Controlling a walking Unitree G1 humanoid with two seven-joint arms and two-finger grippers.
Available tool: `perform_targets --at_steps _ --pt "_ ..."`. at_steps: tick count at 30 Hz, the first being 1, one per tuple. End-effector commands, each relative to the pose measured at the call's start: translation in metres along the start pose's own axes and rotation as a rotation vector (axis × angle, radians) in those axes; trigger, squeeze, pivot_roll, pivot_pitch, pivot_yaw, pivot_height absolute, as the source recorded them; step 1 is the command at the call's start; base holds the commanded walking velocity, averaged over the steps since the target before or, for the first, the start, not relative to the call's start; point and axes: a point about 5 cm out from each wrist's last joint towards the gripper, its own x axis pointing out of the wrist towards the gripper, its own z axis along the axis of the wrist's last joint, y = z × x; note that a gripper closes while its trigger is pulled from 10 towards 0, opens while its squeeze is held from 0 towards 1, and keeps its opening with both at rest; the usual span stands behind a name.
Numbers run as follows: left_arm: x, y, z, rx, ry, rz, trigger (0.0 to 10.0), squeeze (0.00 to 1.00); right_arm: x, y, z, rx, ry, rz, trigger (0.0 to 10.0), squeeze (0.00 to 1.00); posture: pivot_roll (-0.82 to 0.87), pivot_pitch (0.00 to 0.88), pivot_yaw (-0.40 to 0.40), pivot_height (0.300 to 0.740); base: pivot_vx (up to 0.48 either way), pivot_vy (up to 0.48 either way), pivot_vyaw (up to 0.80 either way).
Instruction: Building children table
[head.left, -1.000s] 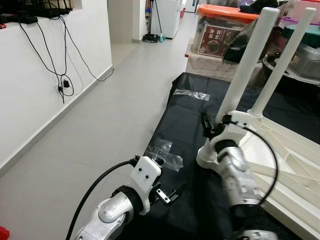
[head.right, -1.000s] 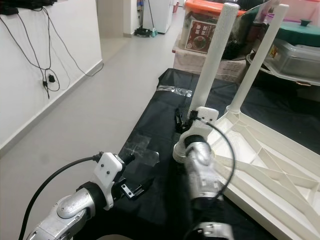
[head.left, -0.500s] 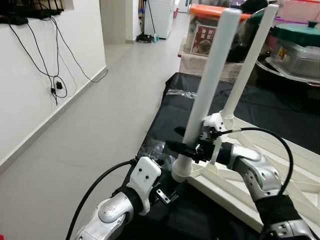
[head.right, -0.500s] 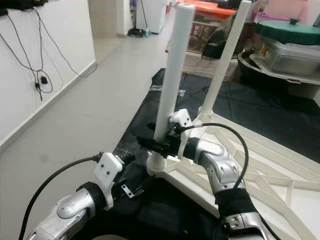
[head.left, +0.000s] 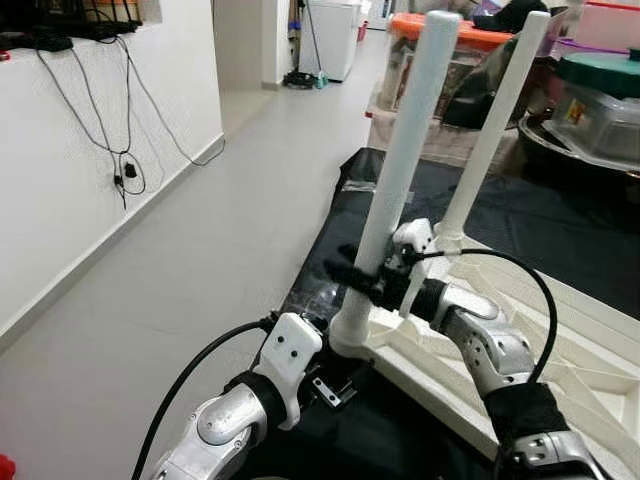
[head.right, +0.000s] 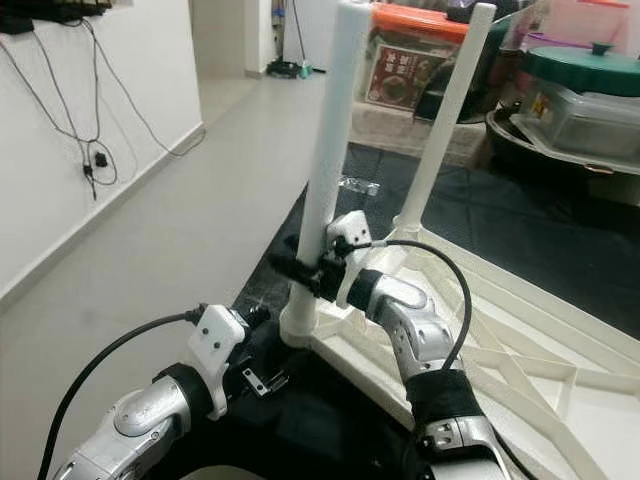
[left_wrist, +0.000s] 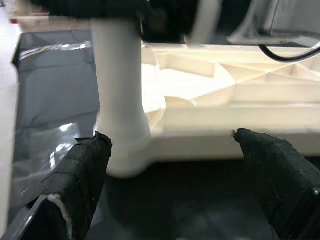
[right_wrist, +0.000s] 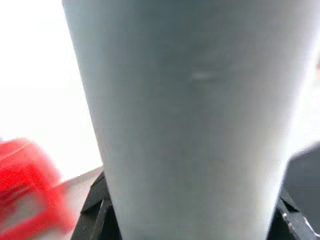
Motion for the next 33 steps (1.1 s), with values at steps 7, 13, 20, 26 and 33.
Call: perform_targets --at_steps 7,13,20,26,33 --pt "0.0 -0.001 -0.002 0.004 0.007 -0.01 10.0 0.0 -0.054 -0.046 -0.011 0.051 -0.121 -1.026 0.0 0.0 0.19 0.0 -0.088 0.74 0.0 0.0 0.0" --pt "0.0 -0.002 -0.001 0.004 0.006 -0.011 10.0 0.0 -0.049 -0.023 -0.037 0.128 -0.033 -1.086 6.0 0.0 0.19 0.0 -0.093 0.74 0.0 0.0 0.0" --pt "0.0 -0.003 0.0 0.006 0.003 -0.012 10.0 0.0 -0.029 -0.01 -0.024 0.085 -0.115 -0.917 10.0 1.0 0.19 0.0 -0.093 0.74 0.0 0.0 0.0" --pt "0.0 -0.003 0.001 0.007 0.001 -0.013 10.0 0.0 -0.019 -0.017 -0.007 0.228 -0.174 -0.602 10.0 0.0 0.19 0.0 -0.09 0.74 0.0 0.0 0.0" --pt "0.001 -0.003 0.001 0.008 -0.001 -0.014 10.0 0.0 -0.023 -0.012 0.011 0.207 -0.146 -0.142 10.0 0.0 0.19 0.0 -0.092 0.74 0.0 0.0 0.0"
